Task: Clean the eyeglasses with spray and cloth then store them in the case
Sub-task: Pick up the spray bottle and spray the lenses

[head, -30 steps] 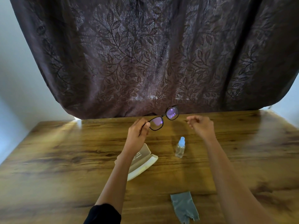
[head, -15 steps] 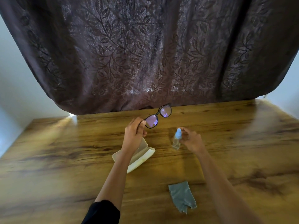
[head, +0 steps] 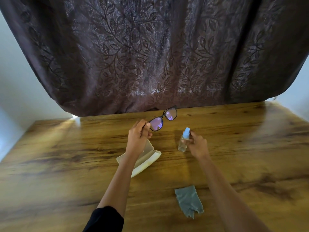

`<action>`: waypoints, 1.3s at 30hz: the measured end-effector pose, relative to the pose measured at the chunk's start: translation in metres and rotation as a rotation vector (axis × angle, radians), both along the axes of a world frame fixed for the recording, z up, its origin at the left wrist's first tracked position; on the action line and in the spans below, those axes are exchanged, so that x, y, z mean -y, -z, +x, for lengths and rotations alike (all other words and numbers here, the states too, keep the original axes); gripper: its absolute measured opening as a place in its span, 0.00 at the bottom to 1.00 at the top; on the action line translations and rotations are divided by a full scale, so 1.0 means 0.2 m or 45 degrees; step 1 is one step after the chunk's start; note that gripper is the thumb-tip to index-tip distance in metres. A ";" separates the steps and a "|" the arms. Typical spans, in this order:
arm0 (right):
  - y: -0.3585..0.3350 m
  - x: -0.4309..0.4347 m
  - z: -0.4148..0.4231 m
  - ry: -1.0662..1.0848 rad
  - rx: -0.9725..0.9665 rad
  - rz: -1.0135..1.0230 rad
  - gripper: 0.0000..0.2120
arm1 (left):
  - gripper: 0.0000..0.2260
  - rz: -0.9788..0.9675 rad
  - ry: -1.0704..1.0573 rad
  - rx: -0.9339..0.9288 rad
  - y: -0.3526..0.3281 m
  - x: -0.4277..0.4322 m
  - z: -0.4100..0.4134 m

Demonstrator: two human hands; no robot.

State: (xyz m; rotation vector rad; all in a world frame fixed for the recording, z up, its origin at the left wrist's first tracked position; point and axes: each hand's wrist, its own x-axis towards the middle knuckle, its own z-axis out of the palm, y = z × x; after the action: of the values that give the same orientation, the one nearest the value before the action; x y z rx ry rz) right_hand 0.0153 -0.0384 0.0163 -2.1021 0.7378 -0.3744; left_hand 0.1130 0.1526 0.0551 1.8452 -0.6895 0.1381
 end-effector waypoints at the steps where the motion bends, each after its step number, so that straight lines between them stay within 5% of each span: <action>1: -0.03 -0.01 0.00 -0.014 0.049 0.020 0.20 | 0.07 -0.003 -0.008 0.000 0.00 0.00 0.00; 6: -0.15 -0.05 0.00 -0.224 0.359 0.358 0.20 | 0.08 -0.038 -0.055 -0.026 0.00 0.01 0.02; 11: -0.24 -0.10 0.00 -0.364 0.525 0.573 0.09 | 0.09 -0.034 -0.094 -0.024 -0.01 0.03 0.02; 15: -0.23 -0.13 0.02 -0.269 0.547 0.659 0.07 | 0.10 -0.038 -0.141 -0.024 -0.02 0.05 0.02; 22: -0.30 -0.14 0.08 -0.385 0.626 0.325 0.22 | 0.12 -0.169 -0.110 -0.244 -0.07 0.06 0.01; 30: -0.34 -0.17 0.14 -0.432 0.531 -0.278 0.26 | 0.13 -0.161 -0.093 -0.216 -0.08 0.11 0.01; 39: -0.31 -0.18 0.12 -0.387 0.460 -0.323 0.28 | 0.12 -0.145 -0.134 -0.191 -0.05 0.11 -0.02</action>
State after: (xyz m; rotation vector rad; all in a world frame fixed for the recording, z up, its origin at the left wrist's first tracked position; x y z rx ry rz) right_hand 0.0384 -0.0026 0.0788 -2.2519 0.1614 -0.6830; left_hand 0.1094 0.1301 0.0643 1.7627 -0.4714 0.1043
